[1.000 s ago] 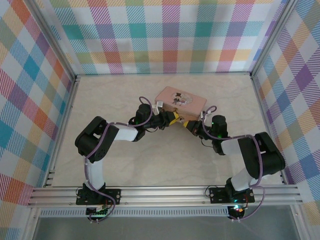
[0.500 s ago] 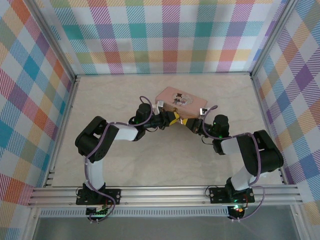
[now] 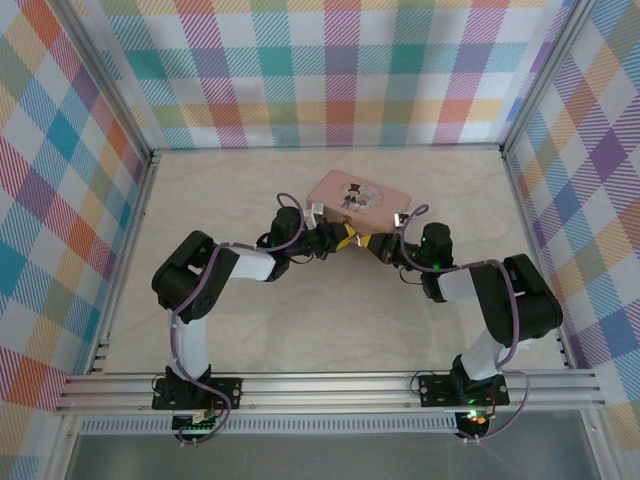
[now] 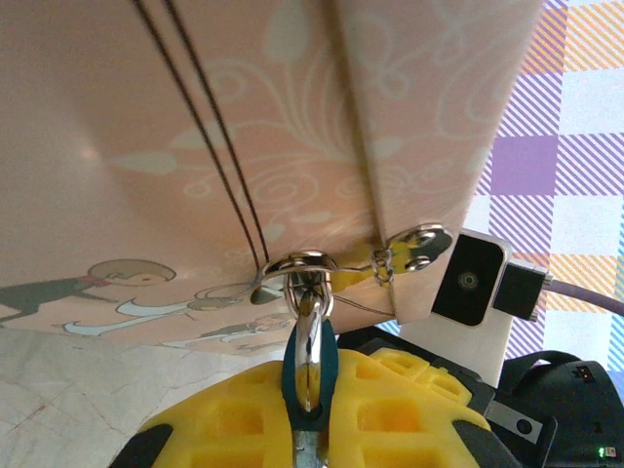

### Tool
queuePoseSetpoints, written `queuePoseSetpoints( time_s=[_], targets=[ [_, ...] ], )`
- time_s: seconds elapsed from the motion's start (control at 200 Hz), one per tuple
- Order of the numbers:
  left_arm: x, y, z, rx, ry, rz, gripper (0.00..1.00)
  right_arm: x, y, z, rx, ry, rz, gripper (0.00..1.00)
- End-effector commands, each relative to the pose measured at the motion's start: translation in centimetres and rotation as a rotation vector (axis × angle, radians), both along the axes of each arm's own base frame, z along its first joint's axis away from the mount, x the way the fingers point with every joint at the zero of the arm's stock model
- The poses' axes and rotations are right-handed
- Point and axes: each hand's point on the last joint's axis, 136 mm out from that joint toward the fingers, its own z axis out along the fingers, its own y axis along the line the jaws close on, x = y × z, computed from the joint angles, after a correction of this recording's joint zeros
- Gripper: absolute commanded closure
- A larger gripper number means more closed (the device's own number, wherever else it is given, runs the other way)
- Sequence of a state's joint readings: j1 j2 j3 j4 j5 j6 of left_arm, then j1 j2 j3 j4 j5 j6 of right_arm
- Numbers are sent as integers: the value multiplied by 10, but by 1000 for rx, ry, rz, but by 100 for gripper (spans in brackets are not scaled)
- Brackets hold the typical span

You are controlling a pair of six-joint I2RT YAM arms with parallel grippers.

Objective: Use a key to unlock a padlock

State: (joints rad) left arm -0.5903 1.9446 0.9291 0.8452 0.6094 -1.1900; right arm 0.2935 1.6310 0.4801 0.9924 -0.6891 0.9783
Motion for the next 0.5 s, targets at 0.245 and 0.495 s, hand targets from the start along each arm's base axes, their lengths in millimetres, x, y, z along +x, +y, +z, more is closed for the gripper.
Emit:
queuePoseSetpoints(
  time_s=[0.245, 0.495],
  targets=[
    [-4, -11, 24, -64, -87, -47, 91, -45, 5, 20, -70, -19, 57, 100],
    [-2, -14, 28, -72, -95, -52, 90, -57, 16, 8, -77, 30, 101, 100]
  ],
)
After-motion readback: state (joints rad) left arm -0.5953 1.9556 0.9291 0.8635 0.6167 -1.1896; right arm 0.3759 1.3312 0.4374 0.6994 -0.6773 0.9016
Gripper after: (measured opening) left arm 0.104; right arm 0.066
